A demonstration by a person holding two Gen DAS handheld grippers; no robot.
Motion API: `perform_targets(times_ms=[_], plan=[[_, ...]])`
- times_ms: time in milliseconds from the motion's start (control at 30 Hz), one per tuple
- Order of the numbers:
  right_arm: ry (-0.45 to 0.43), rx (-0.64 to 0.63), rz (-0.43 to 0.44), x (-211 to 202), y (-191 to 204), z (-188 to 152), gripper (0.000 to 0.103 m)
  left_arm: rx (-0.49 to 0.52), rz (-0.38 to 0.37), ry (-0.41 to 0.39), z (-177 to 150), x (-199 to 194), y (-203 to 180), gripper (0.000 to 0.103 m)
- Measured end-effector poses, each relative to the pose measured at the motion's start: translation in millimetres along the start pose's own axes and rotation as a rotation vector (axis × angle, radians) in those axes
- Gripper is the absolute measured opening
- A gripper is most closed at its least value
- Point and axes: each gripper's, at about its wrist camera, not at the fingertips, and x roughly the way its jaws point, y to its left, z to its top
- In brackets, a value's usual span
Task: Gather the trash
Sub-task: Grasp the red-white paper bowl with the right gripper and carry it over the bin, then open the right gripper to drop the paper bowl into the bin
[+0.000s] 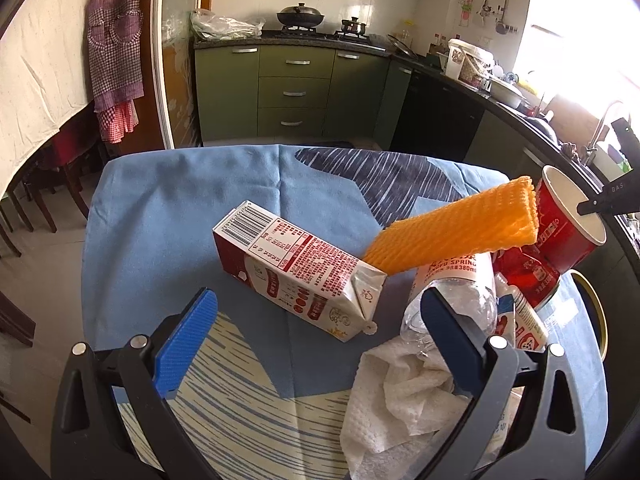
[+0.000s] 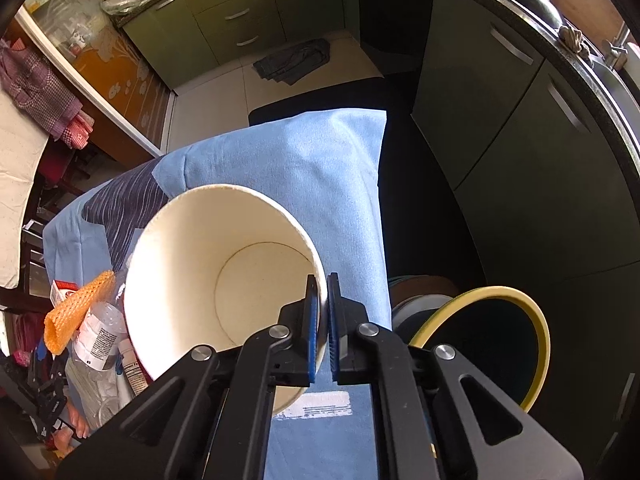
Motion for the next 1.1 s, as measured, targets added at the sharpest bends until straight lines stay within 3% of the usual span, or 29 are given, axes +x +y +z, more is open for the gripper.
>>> perform_targets(times_ms=[200,433,633,867,933,1000,1100], plan=[[-0.068,0.064,0.039,-49.2,-41.5,-12.0,0.005,-0.01,-0.006,-0.009,-0.4,-2.7,3.2,0.097],[-0.109,0.221,-0.032,-84.0,-142.6,-53.6,0.005,-0.026,-0.014,-0.006,0.0,-2.4,6.1,0.097],[-0.059,0.355,-0.06,-51.8,-219.7,-98.2,0.006,-0.026,-0.013,0.0,-0.2,-0.4,6.3,0.097],[-0.001,0.421,-0.05,-5.1,-258.8,-118.0,0.006,-0.04,0.0,0.015,-0.5,6.1,10.0,0.097],[0.013,0.434,-0.043,3.0,-266.6,-119.5,0.009,-0.037,0.001,0.019,-1.3,7.7,9.7,0.097],[0.002,0.45,-0.056,3.9,-271.6,-123.0,0.022,-0.031,0.006,0.023,-1.8,8.6,8.3,0.097],[-0.012,0.454,-0.056,1.3,-273.2,-124.1,0.025,-0.03,0.006,0.032,-2.2,9.9,7.9,0.097]])
